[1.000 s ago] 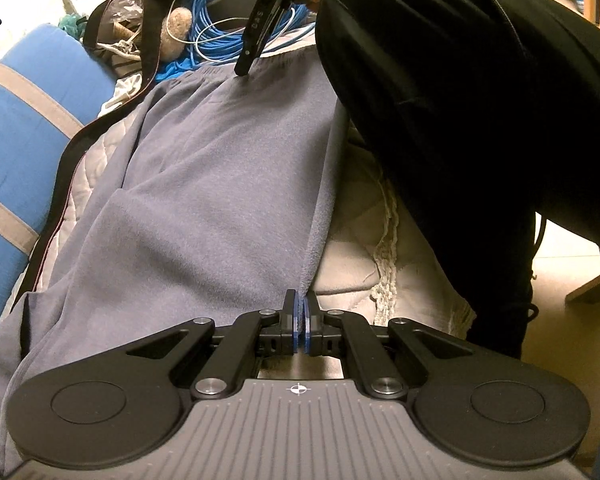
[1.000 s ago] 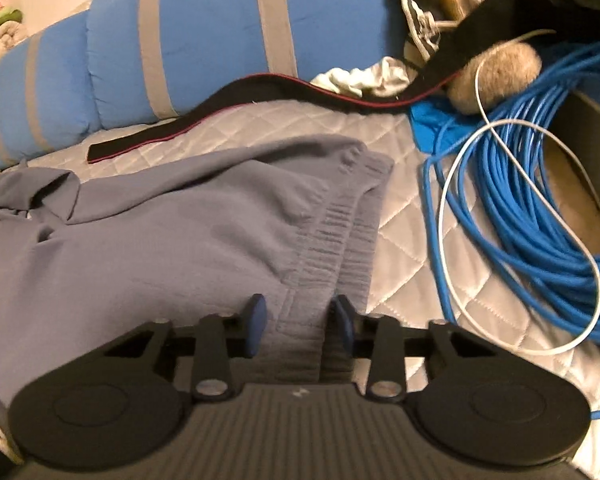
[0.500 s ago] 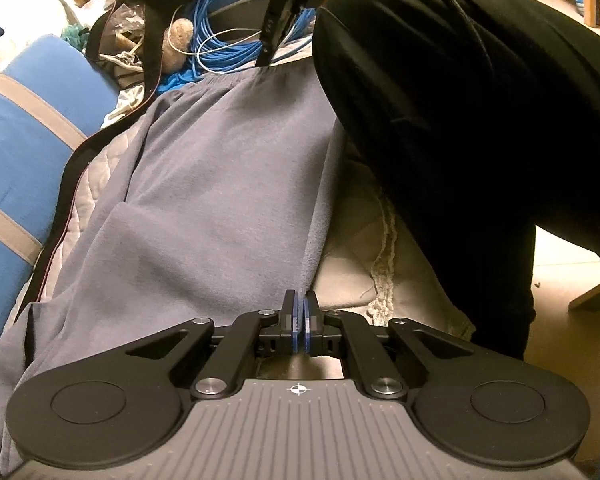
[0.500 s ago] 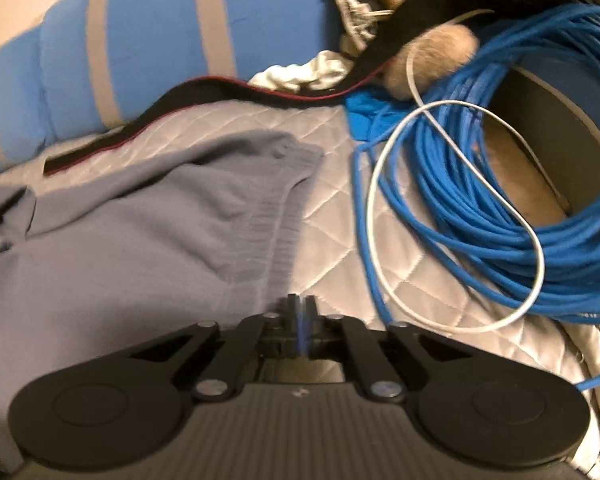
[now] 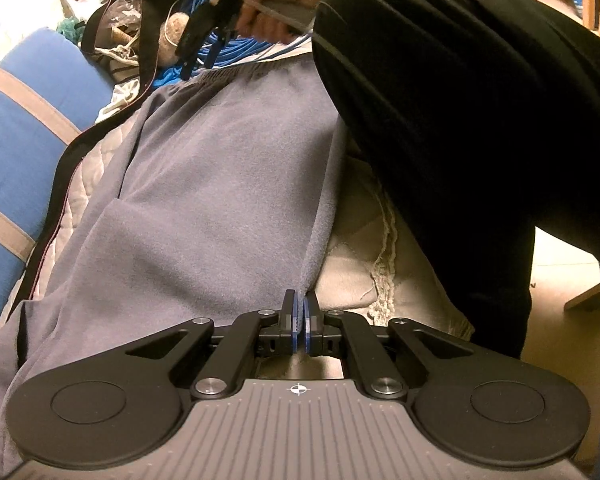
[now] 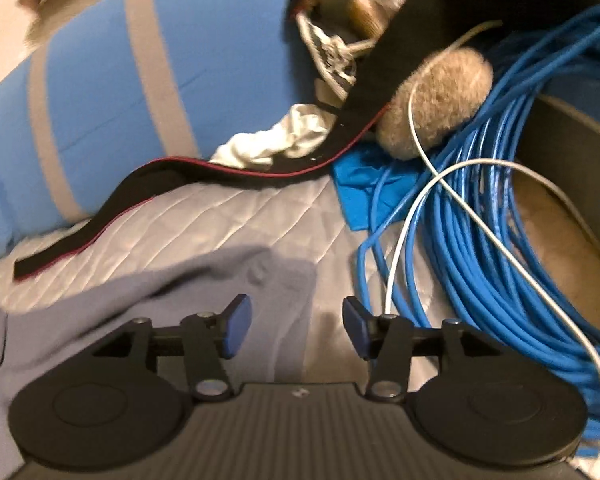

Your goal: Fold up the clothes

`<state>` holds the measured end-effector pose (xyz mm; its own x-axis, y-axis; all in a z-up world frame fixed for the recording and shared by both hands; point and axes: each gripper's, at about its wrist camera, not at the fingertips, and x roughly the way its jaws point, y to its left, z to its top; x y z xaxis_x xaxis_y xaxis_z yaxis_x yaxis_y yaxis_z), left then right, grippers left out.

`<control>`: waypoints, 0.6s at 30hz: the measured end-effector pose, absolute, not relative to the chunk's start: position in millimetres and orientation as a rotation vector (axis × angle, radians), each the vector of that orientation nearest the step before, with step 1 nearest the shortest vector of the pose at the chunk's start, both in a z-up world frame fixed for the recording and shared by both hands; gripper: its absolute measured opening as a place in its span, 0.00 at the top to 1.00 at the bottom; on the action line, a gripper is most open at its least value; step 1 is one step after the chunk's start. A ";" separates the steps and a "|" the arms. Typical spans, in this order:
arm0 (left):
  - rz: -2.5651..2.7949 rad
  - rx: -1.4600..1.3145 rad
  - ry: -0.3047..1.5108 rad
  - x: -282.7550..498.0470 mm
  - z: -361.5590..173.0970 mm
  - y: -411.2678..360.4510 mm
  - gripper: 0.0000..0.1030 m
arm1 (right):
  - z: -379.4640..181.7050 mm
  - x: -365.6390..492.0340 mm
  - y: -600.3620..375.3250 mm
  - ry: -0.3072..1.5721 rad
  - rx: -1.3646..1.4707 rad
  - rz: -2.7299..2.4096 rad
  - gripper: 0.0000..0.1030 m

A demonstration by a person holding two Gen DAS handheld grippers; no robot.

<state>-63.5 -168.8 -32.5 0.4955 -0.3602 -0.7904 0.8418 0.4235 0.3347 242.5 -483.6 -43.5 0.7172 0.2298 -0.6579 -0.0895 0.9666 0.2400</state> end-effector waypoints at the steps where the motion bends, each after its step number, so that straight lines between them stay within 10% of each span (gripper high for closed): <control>1: -0.834 0.806 0.698 -62.8 -32.2 -168.9 0.97 | -46.9 250.2 -483.7 0.758 0.209 0.172 0.36; 3: -0.836 0.801 0.703 -61.4 -31.7 -169.1 0.97 | -52.8 260.7 -481.8 0.763 0.218 0.171 0.38; 6: -0.833 0.802 0.703 -60.8 -31.8 -169.5 0.96 | -58.1 269.1 -469.8 0.747 0.155 0.186 0.74; 18: -0.743 0.732 0.667 -51.9 -30.0 -183.2 0.96 | -33.0 317.1 -451.7 0.600 0.043 0.203 0.79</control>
